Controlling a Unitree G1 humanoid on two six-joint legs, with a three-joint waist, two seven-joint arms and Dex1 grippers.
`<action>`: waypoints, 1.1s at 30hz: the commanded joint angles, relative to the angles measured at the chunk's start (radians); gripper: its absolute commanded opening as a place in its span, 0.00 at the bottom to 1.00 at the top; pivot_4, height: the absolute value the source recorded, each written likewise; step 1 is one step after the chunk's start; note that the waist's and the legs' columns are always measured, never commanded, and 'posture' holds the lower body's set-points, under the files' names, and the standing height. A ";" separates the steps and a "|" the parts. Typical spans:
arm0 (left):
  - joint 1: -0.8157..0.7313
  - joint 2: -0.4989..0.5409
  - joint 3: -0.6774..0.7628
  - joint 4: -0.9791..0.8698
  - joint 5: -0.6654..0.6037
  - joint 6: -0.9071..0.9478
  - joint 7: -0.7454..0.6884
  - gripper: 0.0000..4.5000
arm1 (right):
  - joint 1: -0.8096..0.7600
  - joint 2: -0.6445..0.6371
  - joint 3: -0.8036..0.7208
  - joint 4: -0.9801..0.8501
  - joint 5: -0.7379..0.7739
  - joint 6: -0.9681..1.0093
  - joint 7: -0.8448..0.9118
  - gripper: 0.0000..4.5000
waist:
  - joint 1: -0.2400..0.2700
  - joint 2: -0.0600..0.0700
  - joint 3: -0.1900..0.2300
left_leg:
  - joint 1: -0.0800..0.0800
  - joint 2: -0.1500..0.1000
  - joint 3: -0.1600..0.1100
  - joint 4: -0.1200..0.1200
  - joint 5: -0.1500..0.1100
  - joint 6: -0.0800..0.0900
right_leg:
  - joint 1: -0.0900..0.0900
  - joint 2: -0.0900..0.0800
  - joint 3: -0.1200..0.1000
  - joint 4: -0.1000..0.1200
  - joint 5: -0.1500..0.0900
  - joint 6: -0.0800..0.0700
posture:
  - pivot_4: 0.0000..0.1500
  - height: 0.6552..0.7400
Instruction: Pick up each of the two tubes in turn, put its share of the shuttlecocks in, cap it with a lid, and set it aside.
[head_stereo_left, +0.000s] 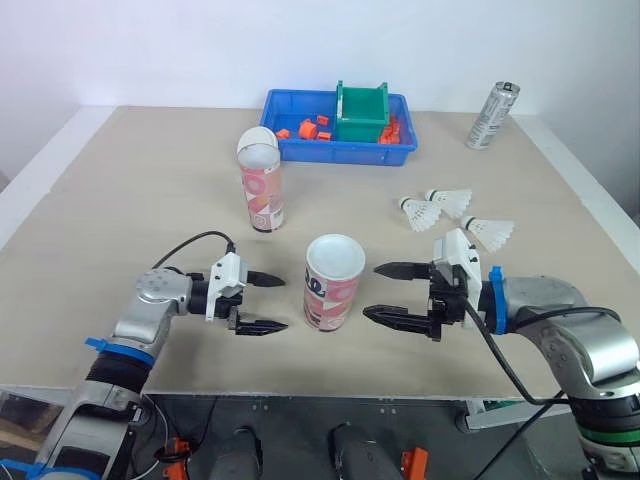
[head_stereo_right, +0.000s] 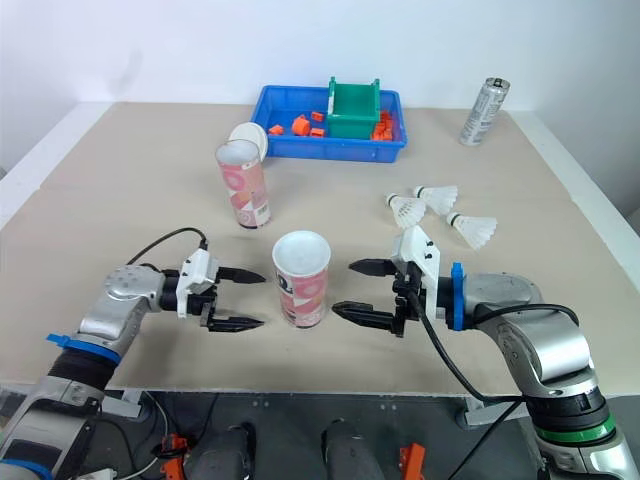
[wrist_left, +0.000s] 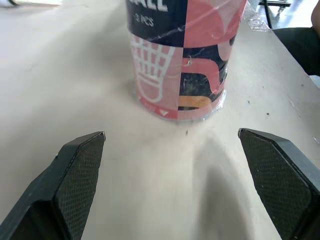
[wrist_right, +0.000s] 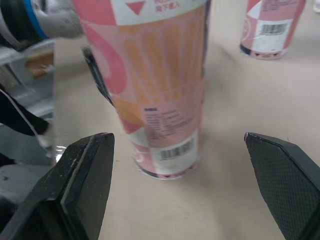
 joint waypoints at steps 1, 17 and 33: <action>-0.004 0.045 0.146 -0.215 -0.218 0.178 0.047 0.99 | 0.013 0.023 0.045 -0.017 -0.063 -0.082 -0.019 1.00 | 0.000 0.000 0.000 | 0.000 0.000 0.000 0.000 0.000 0.000 | 0.000 0.000 0.000 0.000 0.000 0.000 | 1.00 0.96; 0.154 0.274 0.181 -0.509 -0.376 0.472 -0.012 0.99 | -0.022 0.170 0.158 0.079 -0.157 -0.191 -0.052 1.00 | 0.000 -0.003 0.002 | 0.000 0.001 0.000 0.001 -0.001 -0.001 | 0.000 0.000 -0.001 0.000 -0.004 -0.005 | 1.00 0.96; 0.168 0.221 0.152 -0.523 -0.345 0.425 0.027 0.99 | -0.085 0.264 0.218 0.202 -0.203 -0.268 -0.028 1.00 | 0.000 -0.003 0.002 | 0.000 0.001 0.000 0.000 -0.001 -0.002 | 0.000 0.000 -0.001 0.000 -0.004 -0.005 | 1.00 0.96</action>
